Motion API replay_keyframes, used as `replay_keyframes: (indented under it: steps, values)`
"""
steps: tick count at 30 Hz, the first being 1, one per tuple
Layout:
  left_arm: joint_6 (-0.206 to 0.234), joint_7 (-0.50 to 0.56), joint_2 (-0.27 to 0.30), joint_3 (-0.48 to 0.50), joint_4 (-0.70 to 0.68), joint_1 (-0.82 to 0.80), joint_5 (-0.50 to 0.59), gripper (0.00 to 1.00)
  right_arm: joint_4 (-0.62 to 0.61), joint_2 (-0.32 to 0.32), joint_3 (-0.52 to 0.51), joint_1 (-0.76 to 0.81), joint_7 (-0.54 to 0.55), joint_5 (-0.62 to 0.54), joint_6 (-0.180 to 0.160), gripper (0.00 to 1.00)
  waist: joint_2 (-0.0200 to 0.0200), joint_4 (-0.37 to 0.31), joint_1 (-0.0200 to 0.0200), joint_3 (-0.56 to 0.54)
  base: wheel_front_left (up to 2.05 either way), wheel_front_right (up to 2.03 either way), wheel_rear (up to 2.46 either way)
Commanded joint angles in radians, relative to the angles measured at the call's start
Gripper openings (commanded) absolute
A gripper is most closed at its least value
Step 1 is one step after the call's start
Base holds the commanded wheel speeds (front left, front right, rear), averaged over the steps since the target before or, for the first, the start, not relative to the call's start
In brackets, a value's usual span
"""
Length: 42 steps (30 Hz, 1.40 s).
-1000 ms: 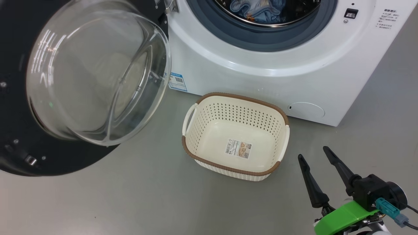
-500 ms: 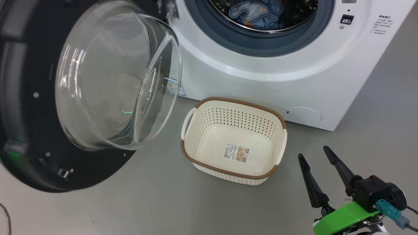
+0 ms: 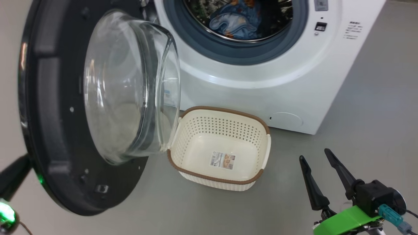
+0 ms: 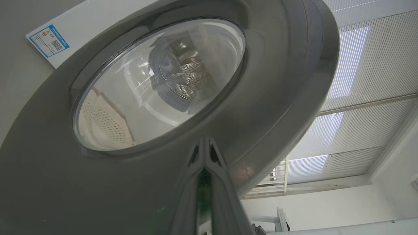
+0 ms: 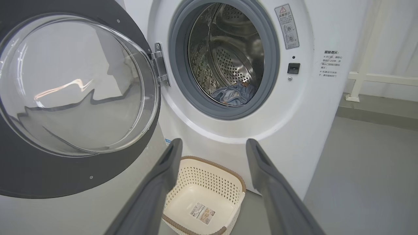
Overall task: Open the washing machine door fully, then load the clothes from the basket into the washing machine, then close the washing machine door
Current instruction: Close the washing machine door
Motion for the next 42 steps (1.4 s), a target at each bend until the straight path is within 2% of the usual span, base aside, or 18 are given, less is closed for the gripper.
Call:
replay_keyframes:
  steps: [1,9,22,30,42]
  values:
    - [0.006,0.018,0.032,0.032,-0.055,-0.005,-0.014,0.0,-0.021,0.006,0.018,0.003,-0.014,0.007,0.002,1.0,0.0,-0.025,0.0,-0.011,0.0,0.0,0.0]
    - [0.015,0.025,-0.012,-0.004,-0.13,0.039,-0.016,0.0,-0.011,0.01,0.027,0.0,-0.027,0.01,0.002,1.0,0.0,-0.096,0.0,-0.016,0.0,0.0,0.0]
    - [0.042,-0.037,-0.109,-0.067,-0.17,-0.016,0.017,0.0,0.016,0.012,0.036,-0.019,-0.059,0.038,0.002,1.0,0.0,-0.247,0.0,0.003,0.0,0.0,0.0]
    - [0.032,-0.046,-0.162,-0.108,-0.124,-0.09,0.029,0.0,0.042,0.012,0.053,-0.047,-0.079,0.056,0.002,1.0,0.0,-0.33,0.0,0.035,0.0,0.0,0.0]
    - [0.001,-0.05,-0.24,-0.161,0.007,-0.238,0.055,0.0,0.083,0.012,0.092,-0.088,-0.099,0.069,0.002,1.0,0.0,-0.42,0.0,0.053,0.0,0.0,0.0]
